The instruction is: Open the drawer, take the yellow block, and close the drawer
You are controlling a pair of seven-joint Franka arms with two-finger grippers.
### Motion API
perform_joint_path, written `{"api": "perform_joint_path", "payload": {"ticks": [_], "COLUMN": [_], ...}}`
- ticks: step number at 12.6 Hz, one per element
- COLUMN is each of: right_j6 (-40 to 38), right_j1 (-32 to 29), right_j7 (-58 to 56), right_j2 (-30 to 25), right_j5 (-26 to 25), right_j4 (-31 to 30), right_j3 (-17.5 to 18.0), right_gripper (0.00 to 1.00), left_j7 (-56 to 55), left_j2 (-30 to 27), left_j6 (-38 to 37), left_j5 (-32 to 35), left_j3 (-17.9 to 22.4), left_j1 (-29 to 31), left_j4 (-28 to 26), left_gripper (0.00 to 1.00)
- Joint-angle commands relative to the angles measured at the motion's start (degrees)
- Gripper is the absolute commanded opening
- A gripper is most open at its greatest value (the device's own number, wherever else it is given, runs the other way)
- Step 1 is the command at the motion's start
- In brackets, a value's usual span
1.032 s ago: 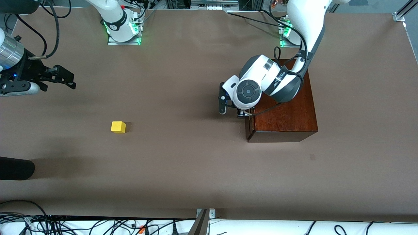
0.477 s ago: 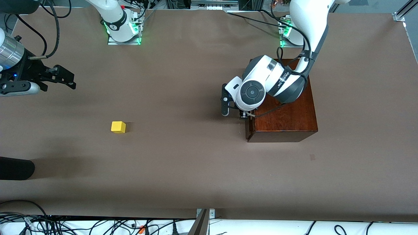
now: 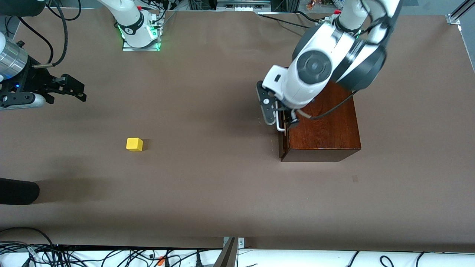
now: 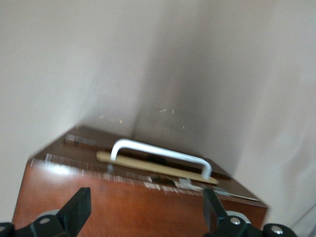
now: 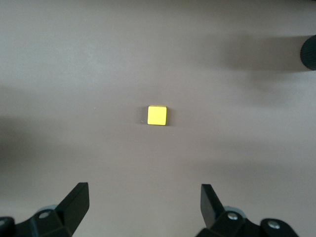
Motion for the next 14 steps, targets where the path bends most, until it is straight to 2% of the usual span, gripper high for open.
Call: {"api": "perform_joint_path", "payload": {"ticks": [1, 4, 6, 7, 11, 14], "right_j6": [-0.6, -0.6, -0.6, -0.6, -0.6, -0.6], "right_j1": [-0.2, -0.2, -0.2, -0.2, -0.2, -0.2], "right_j7": [0.3, 0.2, 0.3, 0.3, 0.3, 0.3], "right_j2": [0.7, 0.7, 0.7, 0.7, 0.7, 0.6], "right_j5": [0.3, 0.3, 0.3, 0.3, 0.4, 0.3], "right_j4": [1.0, 1.0, 1.0, 1.2, 1.2, 1.0], "right_j3": [0.0, 0.0, 0.0, 0.0, 0.0, 0.0], "right_gripper": [1.00, 1.00, 1.00, 1.00, 1.00, 1.00], "left_j7": [-14.2, -20.1, -22.4, -24.7, -29.1, -38.2], "left_j2": [-2.9, -5.3, -9.2, -11.0, -19.3, -25.5], "left_j6": [-5.0, -9.1, -8.9, -7.7, 3.0, 4.1], "left_j5": [0.2, 4.7, 5.6, 4.9, 3.2, 3.3], "left_j3": [0.7, 1.6, 5.0, 5.4, 5.4, 6.0], "left_j1": [1.9, 4.5, 5.9, 8.4, 20.6, 22.6], "left_j4": [1.7, 1.9, 0.5, -0.5, -12.6, -20.8], "left_gripper": [1.00, 1.00, 1.00, 1.00, 1.00, 1.00]}}
